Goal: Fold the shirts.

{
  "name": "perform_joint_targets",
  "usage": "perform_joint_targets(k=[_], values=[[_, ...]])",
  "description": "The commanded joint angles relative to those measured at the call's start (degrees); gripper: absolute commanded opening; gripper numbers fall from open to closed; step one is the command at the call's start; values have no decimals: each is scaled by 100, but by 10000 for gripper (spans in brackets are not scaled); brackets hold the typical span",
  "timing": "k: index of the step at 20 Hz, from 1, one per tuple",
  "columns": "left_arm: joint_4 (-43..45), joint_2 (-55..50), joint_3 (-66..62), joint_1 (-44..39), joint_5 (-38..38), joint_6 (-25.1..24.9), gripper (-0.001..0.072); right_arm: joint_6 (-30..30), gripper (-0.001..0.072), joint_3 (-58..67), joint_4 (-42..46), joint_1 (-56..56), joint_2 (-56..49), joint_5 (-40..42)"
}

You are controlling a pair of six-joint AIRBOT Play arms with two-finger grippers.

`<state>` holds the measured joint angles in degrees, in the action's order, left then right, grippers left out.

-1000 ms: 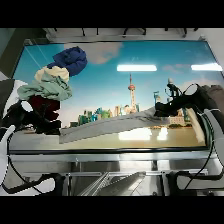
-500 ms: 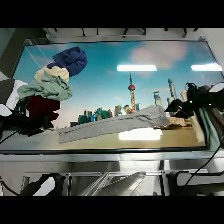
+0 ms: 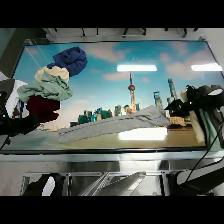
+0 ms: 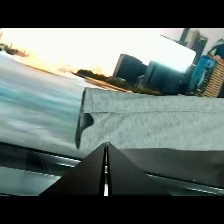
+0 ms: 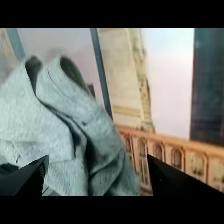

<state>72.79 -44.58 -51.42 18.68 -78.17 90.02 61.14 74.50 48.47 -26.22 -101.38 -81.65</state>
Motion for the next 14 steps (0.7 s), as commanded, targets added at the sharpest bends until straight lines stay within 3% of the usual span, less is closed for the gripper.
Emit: perform_joint_targets(k=[1, 10, 14], values=[[-623, 15, -4, 4, -131, -15, 12, -136, 702, 181, -101, 83, -153, 229], [-1137, -654, -15, 4, -216, -275, 12, 70, 702, 170, 249, 1093, -396, 151], [-1128, -660, -13, 4, -122, -407, 12, 181, 686, 138, 328, 1366, -446, -247]])
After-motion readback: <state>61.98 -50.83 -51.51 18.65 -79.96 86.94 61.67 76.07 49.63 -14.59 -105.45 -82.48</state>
